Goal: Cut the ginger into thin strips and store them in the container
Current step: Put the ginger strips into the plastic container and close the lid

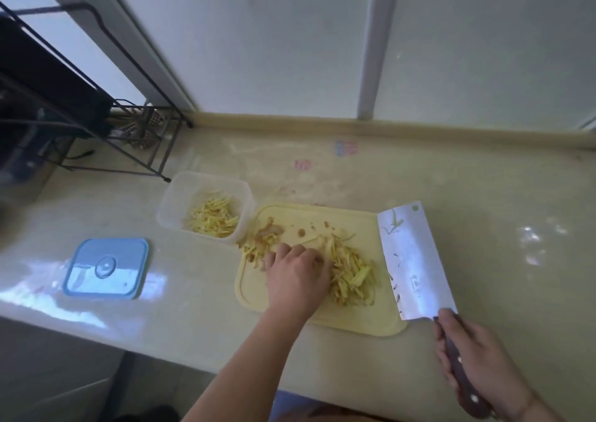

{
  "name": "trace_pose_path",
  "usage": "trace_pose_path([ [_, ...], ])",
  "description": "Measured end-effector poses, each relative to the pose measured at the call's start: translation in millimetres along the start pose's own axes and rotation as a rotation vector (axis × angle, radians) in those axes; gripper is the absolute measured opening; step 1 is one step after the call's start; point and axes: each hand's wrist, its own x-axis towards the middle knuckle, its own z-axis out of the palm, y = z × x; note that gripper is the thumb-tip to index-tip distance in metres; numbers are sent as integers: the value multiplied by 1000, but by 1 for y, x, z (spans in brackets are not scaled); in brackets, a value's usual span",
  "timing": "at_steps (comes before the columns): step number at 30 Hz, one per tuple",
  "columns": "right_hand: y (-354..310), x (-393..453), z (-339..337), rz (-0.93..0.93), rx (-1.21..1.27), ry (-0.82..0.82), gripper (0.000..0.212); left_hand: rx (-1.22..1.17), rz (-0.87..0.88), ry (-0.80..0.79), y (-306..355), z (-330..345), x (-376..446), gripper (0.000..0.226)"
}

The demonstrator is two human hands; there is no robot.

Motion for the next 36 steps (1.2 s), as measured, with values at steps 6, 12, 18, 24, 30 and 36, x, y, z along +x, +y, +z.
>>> trace_pose_path([
  [6, 5, 3, 4, -3, -5, -39, 45, 7, -67, 4, 9, 3, -1, 17],
  [12, 7, 1, 3, 15, 2, -65, 44, -203, -135, 18, 8, -1, -1, 12],
  [18, 1, 1, 2, 32, 15, -79, 44, -457, -173, -40, 7, -11, -1, 23],
  [24, -13, -9, 10, 2, 2, -96, 42, -505, -303, -183, -4, -19, -18, 24],
  [30, -21, -22, 47, -30, -47, -159, 39, -472, -390, -190, -7, -16, -35, 31],
  [36, -24, -26, 75, -28, -126, -95, 38, -457, -364, -189, -14, -17, -36, 19],
])
